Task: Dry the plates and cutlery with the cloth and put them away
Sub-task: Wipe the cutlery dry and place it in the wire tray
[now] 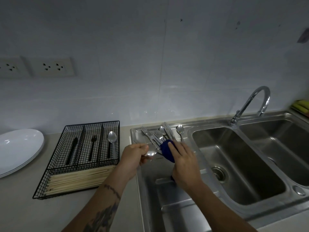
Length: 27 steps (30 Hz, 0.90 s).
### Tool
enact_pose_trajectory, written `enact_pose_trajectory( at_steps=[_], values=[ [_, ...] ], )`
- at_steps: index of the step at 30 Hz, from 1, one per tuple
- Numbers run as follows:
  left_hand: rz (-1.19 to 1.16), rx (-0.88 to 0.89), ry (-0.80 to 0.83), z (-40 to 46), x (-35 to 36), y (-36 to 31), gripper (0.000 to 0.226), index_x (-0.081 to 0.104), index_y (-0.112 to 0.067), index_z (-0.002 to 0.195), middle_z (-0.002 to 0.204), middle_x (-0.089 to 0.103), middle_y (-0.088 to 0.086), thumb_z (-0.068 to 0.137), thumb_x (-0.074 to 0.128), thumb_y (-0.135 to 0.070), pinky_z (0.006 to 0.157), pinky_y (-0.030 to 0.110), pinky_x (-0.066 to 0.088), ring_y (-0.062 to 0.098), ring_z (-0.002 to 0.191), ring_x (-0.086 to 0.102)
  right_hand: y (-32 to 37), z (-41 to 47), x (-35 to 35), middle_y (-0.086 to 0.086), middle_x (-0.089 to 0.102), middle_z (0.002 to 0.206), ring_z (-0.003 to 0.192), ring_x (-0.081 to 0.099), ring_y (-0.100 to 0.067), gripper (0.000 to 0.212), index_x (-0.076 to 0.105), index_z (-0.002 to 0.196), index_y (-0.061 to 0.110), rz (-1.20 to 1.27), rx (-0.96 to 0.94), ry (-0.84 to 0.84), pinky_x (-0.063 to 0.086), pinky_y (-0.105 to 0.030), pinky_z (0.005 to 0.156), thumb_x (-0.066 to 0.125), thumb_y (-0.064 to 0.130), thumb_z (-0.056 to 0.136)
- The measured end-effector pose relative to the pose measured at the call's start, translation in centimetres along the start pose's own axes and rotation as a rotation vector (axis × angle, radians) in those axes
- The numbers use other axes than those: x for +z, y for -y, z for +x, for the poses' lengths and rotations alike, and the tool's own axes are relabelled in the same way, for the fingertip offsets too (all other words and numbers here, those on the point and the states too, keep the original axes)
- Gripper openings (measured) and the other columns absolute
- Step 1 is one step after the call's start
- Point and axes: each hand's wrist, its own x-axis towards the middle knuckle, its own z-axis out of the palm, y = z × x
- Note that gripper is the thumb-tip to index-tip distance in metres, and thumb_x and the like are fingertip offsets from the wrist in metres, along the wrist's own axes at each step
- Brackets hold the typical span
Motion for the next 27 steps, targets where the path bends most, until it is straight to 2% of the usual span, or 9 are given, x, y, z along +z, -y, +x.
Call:
enact_pose_trajectory(
  at_steps=[2,4,8,13,17,20,23,25,27],
  values=[
    [-0.053,-0.048,0.02,0.0,-0.2,0.1,0.019,0.065,-0.002,0.112,0.098,0.072,0.016,0.096,0.058,-0.009,0.056,0.024,0.049,0.021,0.075,0.069,-1.1,-0.2,-0.2,-0.007,0.047,0.142,0.131,0.04,-0.03,0.081,0.047,0.139,0.014,-0.001,0.059,0.026,0.041,-0.05,0.102,0.071,0.005,0.061],
    [-0.089,-0.075,0.045,-0.2,0.1,0.1,0.019,0.064,-0.002,0.112,0.095,0.071,0.015,0.097,0.056,-0.008,0.056,0.024,0.049,0.017,0.07,0.068,-0.6,-0.2,-0.4,-0.006,0.048,0.141,0.132,0.04,-0.029,0.08,0.047,0.138,0.014,-0.005,0.043,0.033,0.041,-0.049,0.103,0.072,0.006,0.062],
    [-0.138,-0.083,0.069,0.0,0.4,-0.4,0.018,0.065,-0.002,0.111,0.089,0.071,0.013,0.097,0.055,-0.01,0.064,0.027,0.05,0.019,0.074,0.066,1.2,0.5,-0.5,-0.004,0.052,0.138,0.128,0.045,-0.028,0.086,0.049,0.136,0.015,-0.048,-0.074,0.025,0.041,-0.048,0.102,0.077,0.01,0.055],
    [-0.192,-0.126,0.077,0.1,-2.0,-0.8,0.019,0.064,-0.003,0.112,0.088,0.07,0.01,0.097,0.053,-0.009,0.064,0.026,0.049,0.017,0.075,0.064,-0.7,1.4,-0.6,-0.002,0.059,0.127,0.122,0.048,-0.029,0.078,0.054,0.13,0.02,-0.081,-0.009,0.003,0.037,-0.054,0.102,0.074,0.005,0.057],
    [-0.321,-0.147,0.048,0.0,-3.1,-0.9,0.018,0.066,-0.003,0.106,0.088,0.07,0.009,0.097,0.054,-0.012,0.067,0.027,0.05,0.016,0.073,0.063,0.2,2.0,-0.2,-0.006,0.059,0.118,0.107,0.051,-0.03,0.075,0.057,0.125,0.019,-0.035,-0.033,0.056,0.05,-0.046,0.087,0.08,0.008,0.054],
    [-0.475,-0.113,0.042,-0.2,-3.7,-1.0,0.015,0.066,-0.004,0.101,0.086,0.073,0.009,0.097,0.056,-0.014,0.076,0.029,0.051,0.017,0.079,0.066,1.1,2.9,0.0,-0.007,0.057,0.119,0.105,0.049,-0.03,0.071,0.054,0.127,0.019,-0.04,-0.031,0.096,0.049,-0.044,0.086,0.077,0.013,0.06],
    [-0.557,-0.02,0.082,-0.4,-4.6,-0.7,0.019,0.063,-0.003,0.111,0.105,0.072,0.014,0.097,0.051,-0.005,0.083,0.031,0.053,0.022,0.097,0.069,2.2,3.5,0.7,-0.009,0.059,0.116,0.105,0.052,-0.03,0.069,0.057,0.125,0.015,-0.035,-0.014,0.097,0.049,-0.043,0.087,0.079,0.01,0.06],
    [-0.553,0.016,0.015,-0.1,-5.0,-0.1,0.022,0.064,-0.003,0.112,0.107,0.072,0.014,0.097,0.048,0.001,0.085,0.032,0.054,0.024,0.101,0.069,3.2,3.7,1.3,-0.009,0.06,0.113,0.102,0.054,-0.03,0.067,0.059,0.122,0.014,-0.005,-0.038,0.094,0.049,-0.042,0.085,0.078,0.008,0.058],
    [-0.578,0.018,-0.084,0.4,-5.1,0.5,0.018,0.065,-0.004,0.108,0.103,0.072,0.013,0.098,0.05,-0.003,0.088,0.036,0.054,0.025,0.098,0.069,4.5,3.8,2.0,-0.007,0.061,0.111,0.098,0.056,-0.027,0.067,0.061,0.12,0.015,0.017,-0.078,0.103,0.051,-0.04,0.082,0.078,0.008,0.056]
  ],
)
